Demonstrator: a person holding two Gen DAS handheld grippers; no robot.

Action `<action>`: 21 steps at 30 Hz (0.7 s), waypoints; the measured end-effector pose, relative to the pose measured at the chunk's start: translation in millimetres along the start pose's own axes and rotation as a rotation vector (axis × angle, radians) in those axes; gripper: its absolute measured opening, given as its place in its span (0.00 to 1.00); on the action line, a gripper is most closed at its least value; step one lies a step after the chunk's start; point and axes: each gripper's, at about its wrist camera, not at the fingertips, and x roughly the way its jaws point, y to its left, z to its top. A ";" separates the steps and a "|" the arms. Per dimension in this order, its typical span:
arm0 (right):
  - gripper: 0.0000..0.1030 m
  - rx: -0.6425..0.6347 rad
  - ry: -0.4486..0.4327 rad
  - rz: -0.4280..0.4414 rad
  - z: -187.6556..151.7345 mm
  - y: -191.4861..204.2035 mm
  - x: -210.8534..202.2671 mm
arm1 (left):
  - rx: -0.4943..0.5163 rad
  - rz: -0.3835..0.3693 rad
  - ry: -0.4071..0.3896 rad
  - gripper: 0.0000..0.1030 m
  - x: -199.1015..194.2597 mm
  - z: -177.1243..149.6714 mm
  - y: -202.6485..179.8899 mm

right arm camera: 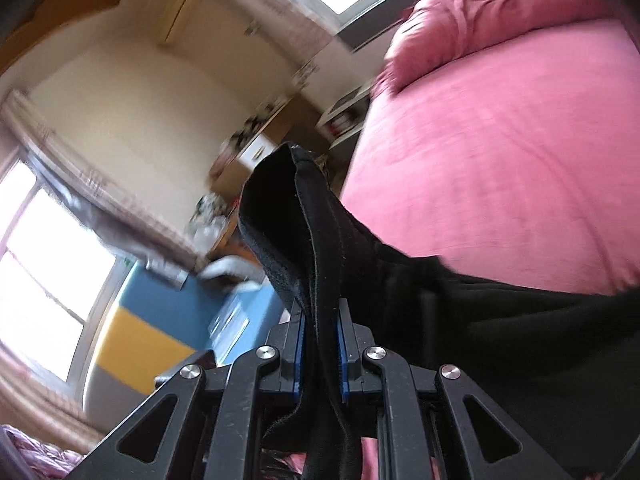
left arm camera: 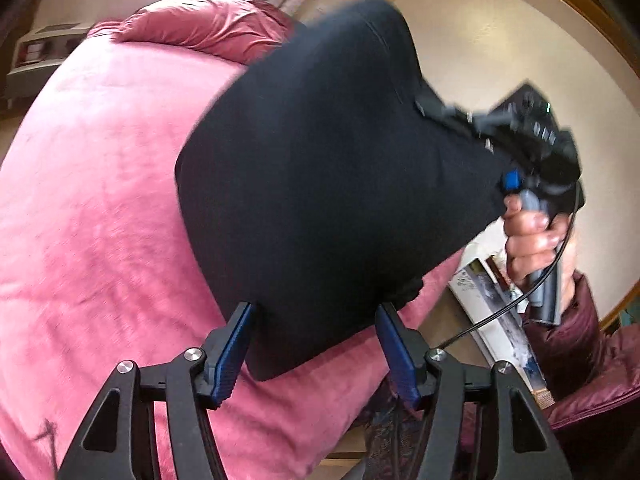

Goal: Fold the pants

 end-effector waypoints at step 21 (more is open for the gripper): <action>0.13 0.368 -0.091 -0.388 -47.4 -189.8 -93.5 | 0.026 0.083 0.170 0.60 120.0 35.3 -12.3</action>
